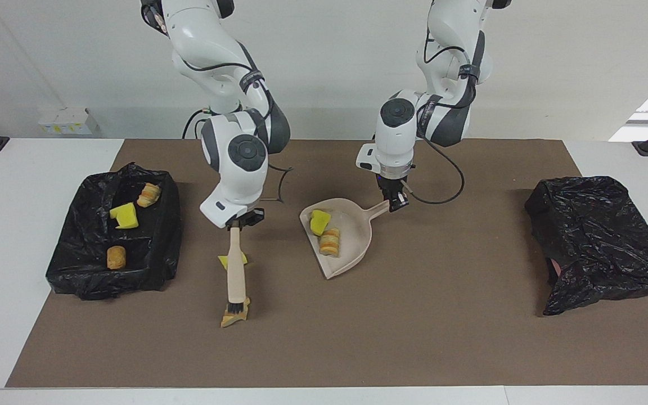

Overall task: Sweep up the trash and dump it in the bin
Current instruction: 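Sweep the far bread piece toward the dustpan with the right gripper's brush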

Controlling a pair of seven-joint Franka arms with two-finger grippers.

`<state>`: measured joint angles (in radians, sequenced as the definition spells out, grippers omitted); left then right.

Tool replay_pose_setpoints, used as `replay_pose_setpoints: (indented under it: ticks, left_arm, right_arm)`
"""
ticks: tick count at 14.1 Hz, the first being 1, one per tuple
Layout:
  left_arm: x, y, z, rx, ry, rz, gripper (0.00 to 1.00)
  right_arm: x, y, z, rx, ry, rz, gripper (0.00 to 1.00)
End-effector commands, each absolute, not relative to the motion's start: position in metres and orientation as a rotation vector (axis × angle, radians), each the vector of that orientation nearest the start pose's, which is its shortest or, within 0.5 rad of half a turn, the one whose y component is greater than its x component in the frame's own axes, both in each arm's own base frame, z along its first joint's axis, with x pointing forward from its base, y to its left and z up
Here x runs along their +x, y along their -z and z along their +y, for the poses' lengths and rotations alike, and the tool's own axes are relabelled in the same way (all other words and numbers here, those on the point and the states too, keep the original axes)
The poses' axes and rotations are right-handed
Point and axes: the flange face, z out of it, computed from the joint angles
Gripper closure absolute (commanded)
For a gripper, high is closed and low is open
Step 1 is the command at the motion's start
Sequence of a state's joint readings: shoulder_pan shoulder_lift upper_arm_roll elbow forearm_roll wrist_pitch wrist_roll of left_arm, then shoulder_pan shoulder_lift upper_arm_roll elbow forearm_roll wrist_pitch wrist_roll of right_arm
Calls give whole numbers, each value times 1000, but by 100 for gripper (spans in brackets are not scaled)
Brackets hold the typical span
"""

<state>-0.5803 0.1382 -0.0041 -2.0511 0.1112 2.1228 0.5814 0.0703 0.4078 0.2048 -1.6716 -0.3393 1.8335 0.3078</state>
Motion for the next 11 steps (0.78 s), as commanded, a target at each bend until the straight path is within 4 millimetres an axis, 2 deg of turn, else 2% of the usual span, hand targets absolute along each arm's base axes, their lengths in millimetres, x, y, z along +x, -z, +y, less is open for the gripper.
replay_pose_setpoints:
  ticks: [1, 3, 6, 8, 11]
  left_arm:
    - [467, -370, -307, -2555, -67, 1653, 100]
    - [459, -373, -318, -2608, -50, 1568, 100]
    - [453, -373, -326, -2669, -49, 1462, 100]
    - [448, -374, -327, -2691, -54, 1424, 100]
    - [433, -370, -330, -2676, -66, 1449, 100]
  right_arm:
    - [656, -353, 118, -3416, -283, -237, 100]
    - [671, -350, 112, -3411, -288, -273, 100]
    - [667, -347, 117, -3376, -355, -364, 100]
    - [658, -344, 134, -3308, -414, -448, 100]
    - [632, -339, 176, -3196, -526, -511, 100]
